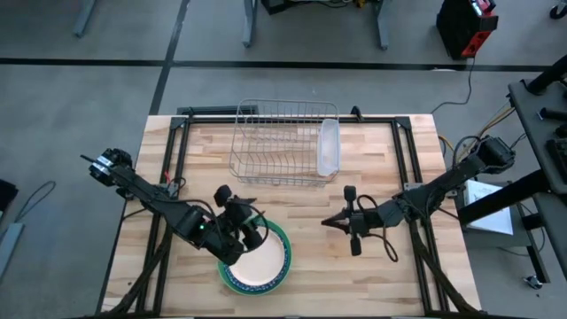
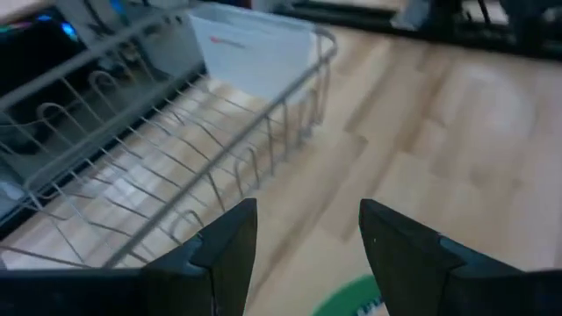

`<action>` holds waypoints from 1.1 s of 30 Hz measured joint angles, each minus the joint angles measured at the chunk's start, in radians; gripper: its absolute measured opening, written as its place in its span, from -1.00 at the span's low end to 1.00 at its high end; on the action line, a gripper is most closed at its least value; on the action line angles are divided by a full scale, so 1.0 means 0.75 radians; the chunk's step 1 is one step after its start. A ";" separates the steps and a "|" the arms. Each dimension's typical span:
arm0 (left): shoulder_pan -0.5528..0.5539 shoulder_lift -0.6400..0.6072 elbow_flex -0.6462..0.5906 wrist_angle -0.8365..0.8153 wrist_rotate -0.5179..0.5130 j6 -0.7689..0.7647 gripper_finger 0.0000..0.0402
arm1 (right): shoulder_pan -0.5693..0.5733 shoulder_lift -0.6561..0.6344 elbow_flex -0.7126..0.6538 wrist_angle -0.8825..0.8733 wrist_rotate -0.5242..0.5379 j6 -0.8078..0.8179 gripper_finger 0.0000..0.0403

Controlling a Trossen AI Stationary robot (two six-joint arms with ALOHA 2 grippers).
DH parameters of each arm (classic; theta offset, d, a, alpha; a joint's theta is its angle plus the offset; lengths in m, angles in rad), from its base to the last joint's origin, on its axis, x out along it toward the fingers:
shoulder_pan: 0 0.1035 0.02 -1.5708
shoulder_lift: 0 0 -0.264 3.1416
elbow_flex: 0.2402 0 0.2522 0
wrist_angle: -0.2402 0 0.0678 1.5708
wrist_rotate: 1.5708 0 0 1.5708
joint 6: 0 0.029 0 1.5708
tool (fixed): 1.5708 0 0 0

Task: Sort dishes
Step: Move the light pink plate to the center of the table

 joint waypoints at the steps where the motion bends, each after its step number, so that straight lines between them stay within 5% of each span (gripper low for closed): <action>1: 0.000 0.001 0.000 0.006 -0.024 -0.008 -0.04 | 0.000 0.000 -0.018 0.020 0.000 0.002 -1.00; 8: 0.005 0.002 0.004 0.085 -0.172 -0.010 -0.04 | 0.000 -0.002 -0.075 0.086 -0.001 -0.015 -1.00; 33: 0.044 0.005 0.002 0.170 -0.177 -0.140 -0.04 | 0.001 -0.062 -0.133 0.088 -0.010 0.045 -1.00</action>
